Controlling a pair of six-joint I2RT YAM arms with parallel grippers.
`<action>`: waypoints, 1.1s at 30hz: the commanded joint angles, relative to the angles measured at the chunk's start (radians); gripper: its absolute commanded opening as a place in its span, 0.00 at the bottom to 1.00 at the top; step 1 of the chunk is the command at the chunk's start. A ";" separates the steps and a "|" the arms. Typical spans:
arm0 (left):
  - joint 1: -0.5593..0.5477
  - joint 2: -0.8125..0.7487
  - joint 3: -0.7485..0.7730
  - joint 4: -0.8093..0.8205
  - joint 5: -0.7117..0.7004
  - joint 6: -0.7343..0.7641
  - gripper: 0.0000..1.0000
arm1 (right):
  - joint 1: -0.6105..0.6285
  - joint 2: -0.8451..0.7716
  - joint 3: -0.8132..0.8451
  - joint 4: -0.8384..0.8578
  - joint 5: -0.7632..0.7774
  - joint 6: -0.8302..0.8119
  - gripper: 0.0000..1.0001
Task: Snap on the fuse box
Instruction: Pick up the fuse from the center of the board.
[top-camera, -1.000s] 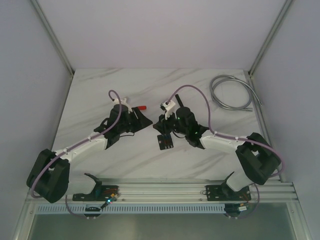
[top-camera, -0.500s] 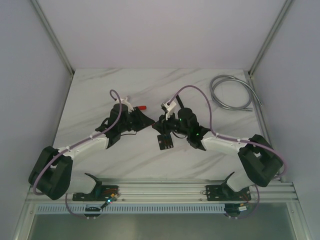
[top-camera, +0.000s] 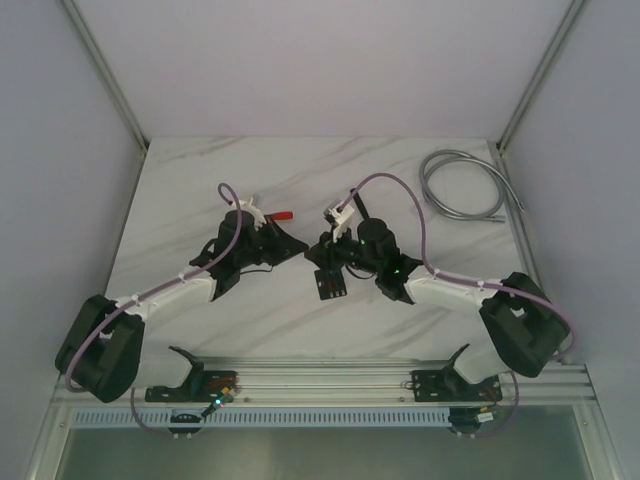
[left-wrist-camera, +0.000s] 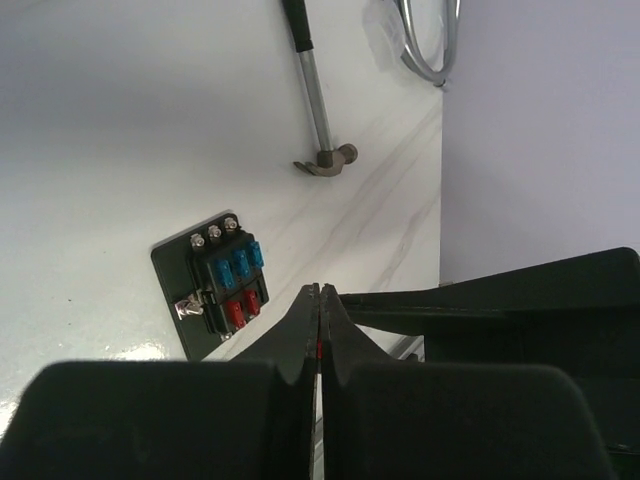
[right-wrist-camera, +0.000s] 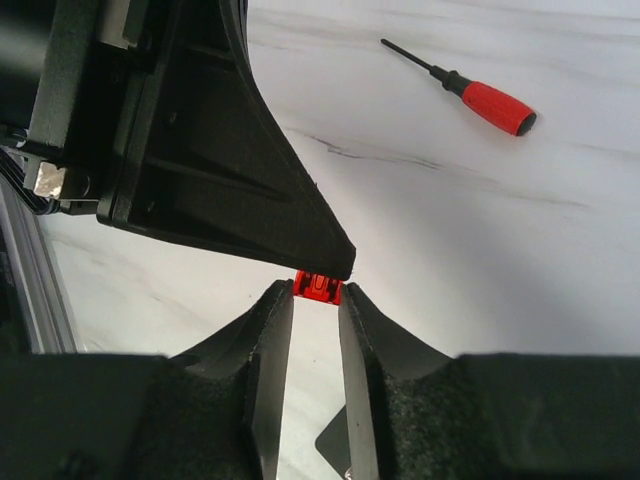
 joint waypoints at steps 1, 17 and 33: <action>0.003 -0.050 -0.028 0.008 -0.002 -0.014 0.00 | 0.010 -0.054 -0.004 0.077 0.022 0.048 0.35; -0.034 -0.346 -0.194 0.206 -0.128 -0.182 0.00 | 0.020 -0.230 -0.221 0.452 0.134 0.722 0.54; -0.192 -0.493 -0.258 0.356 -0.314 -0.255 0.00 | 0.107 -0.179 -0.237 0.682 0.160 0.779 0.36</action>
